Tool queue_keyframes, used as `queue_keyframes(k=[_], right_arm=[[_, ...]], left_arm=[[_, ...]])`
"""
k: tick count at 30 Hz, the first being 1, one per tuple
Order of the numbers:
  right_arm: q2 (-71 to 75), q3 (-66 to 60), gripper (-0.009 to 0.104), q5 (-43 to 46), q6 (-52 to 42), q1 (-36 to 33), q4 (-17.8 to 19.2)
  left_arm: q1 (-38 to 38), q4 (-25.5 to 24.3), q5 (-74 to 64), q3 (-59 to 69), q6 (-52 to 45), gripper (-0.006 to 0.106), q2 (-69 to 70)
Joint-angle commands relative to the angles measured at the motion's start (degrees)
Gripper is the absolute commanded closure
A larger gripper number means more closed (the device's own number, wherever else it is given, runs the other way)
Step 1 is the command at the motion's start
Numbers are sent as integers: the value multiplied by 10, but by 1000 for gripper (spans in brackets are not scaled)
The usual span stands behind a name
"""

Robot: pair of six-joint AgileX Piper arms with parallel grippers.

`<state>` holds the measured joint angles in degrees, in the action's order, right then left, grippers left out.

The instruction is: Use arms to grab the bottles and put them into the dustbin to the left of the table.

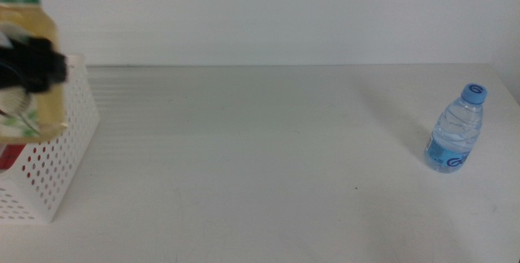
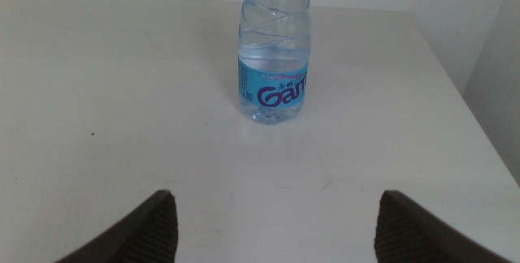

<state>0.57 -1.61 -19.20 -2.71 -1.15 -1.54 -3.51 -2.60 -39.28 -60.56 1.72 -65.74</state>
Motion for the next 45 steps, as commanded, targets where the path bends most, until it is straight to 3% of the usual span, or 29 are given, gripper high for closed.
queue_keyframes(k=[1, 7, 13, 18, 27, 36, 45], right_arm=[[16, 4, 32, 44, -1, 2, 4], [16, 4, 32, 44, -1, 2, 4], [16, 4, 32, 44, -1, 2, 4], [16, 4, 32, 44, -1, 2, 4], [16, 4, 32, 44, -1, 2, 4], [16, 4, 32, 44, -1, 2, 4], [16, 4, 32, 44, -1, 2, 4]], left_arm=[[31, 14, 23, -65, -21, 105, 24], [120, 11, -52, -133, -46, 105, -5], [171, 51, -109, -184, -109, 105, -64], [181, 94, -137, -214, -163, 105, -117], [191, 58, -173, -256, -174, 105, -216], [244, 125, -215, -305, -240, 105, -310], [243, 122, -241, -314, -247, 105, -368]])
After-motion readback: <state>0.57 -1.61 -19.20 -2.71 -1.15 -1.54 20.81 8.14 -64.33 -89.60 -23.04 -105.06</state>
